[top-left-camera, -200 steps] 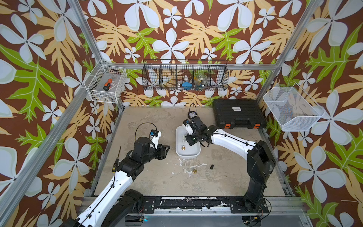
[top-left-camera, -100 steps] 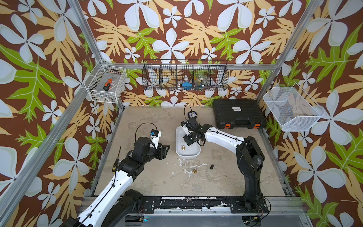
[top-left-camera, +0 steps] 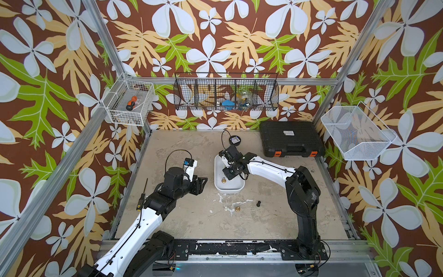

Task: Put the chess pieces into the storage box
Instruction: Place the chess piece in the storage box.

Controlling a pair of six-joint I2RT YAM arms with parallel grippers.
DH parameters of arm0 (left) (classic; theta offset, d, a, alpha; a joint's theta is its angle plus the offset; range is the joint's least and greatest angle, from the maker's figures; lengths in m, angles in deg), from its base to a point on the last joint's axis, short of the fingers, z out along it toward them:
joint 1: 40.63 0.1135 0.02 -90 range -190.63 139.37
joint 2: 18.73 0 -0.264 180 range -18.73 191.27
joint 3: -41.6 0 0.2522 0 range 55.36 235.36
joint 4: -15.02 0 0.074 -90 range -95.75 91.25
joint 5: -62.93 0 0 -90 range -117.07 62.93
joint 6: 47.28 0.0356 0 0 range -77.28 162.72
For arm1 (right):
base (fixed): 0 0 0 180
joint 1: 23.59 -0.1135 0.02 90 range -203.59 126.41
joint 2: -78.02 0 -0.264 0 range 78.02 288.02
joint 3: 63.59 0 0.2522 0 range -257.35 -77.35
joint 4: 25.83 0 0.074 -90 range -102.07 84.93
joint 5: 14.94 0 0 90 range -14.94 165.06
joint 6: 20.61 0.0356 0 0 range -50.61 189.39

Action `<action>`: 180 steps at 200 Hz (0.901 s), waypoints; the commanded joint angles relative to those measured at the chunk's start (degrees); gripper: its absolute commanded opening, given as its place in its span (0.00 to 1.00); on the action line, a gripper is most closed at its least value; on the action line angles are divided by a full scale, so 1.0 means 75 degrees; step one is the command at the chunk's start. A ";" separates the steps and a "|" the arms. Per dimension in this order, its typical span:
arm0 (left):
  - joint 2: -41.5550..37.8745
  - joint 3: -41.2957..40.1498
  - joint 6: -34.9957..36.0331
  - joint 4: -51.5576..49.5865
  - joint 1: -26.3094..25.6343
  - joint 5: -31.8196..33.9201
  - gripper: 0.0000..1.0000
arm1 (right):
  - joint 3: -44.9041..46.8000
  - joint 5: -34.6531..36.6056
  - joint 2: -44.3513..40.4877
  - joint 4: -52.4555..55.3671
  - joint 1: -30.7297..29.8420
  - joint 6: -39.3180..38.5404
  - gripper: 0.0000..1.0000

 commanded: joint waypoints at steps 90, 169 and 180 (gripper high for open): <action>0.0044 -0.0007 0.0098 0.0172 0.0000 -0.0057 0.62 | 0.0934 -0.0041 -0.0624 -0.0243 -0.0137 0.0329 0.12; 0.0068 -0.0007 0.0096 0.0173 -0.0009 -0.0066 0.62 | 0.1173 -0.0021 -0.0453 -0.0608 -0.0230 0.0408 0.13; 0.0066 -0.0007 0.0098 0.0175 0.0000 -0.0071 0.62 | 0.1196 -0.0007 -0.0412 -0.0681 -0.0234 0.0422 0.13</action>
